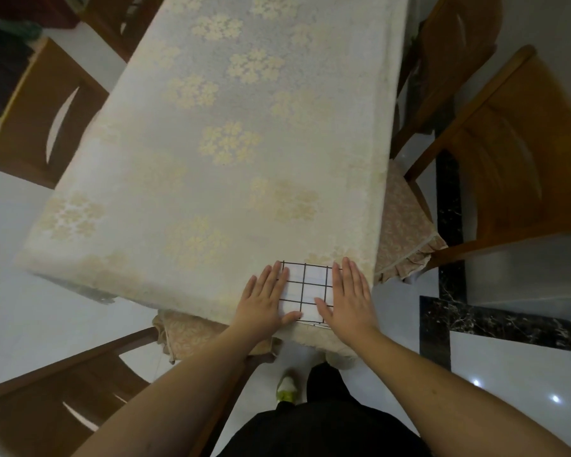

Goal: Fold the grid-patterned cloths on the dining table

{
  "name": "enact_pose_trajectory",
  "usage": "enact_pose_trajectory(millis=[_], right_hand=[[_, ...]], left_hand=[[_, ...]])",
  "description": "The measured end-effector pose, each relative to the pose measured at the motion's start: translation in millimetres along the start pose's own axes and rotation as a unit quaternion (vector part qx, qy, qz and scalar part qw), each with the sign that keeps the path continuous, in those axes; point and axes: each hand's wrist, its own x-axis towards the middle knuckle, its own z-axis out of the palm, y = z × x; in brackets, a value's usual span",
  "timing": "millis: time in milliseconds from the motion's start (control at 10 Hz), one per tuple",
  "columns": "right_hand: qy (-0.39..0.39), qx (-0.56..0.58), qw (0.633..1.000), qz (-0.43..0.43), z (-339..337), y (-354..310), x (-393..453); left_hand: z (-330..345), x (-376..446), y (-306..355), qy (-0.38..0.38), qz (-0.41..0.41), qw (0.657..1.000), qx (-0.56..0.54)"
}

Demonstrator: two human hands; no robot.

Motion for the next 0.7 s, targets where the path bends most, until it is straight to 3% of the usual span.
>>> enact_pose_trajectory(millis=[300,500,600,700], right_hand=[[-0.028,0.003,0.999,-0.015,-13,7,2],[0.028,0.058,0.998,0.016,-46,1,-19],[-0.005,0.098,0.995,0.036,-63,-10,-40],[-0.014,0.065,0.998,0.010,-78,-20,-62]], left_hand=[[-28,3,3,-0.053,-0.010,0.998,-0.032],[-54,-9,17,0.019,0.003,1.000,0.018],[-63,-29,35,0.027,0.009,1.000,0.006],[-64,-49,46,0.063,0.028,0.997,0.022]])
